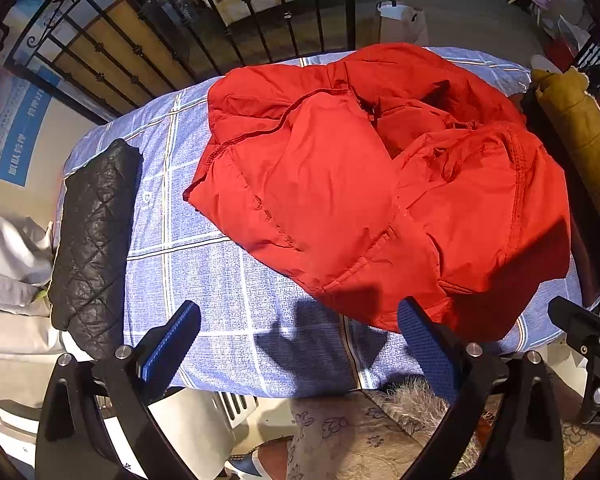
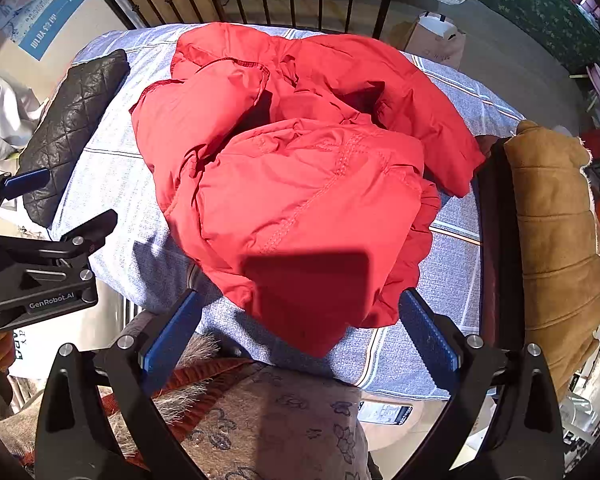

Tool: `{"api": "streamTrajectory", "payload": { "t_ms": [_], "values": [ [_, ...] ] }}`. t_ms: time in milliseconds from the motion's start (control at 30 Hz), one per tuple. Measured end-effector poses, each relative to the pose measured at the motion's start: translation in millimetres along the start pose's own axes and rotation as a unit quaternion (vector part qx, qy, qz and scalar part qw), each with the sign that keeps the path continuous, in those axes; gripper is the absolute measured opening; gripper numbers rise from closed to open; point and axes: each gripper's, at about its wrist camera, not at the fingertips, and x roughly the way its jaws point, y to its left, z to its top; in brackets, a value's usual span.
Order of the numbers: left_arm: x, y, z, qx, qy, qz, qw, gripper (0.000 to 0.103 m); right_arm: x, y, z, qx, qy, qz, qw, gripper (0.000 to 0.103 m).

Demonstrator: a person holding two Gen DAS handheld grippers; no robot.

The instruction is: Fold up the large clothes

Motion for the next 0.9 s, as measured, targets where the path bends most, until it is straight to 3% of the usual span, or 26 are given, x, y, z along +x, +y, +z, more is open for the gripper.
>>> {"api": "streamTrajectory", "payload": {
  "t_ms": [900],
  "values": [
    [7,-3,20,0.003,0.001,-0.006,1.0,0.097,2,-4,7,0.009,0.003,0.016,1.0,0.097]
  ]
}}
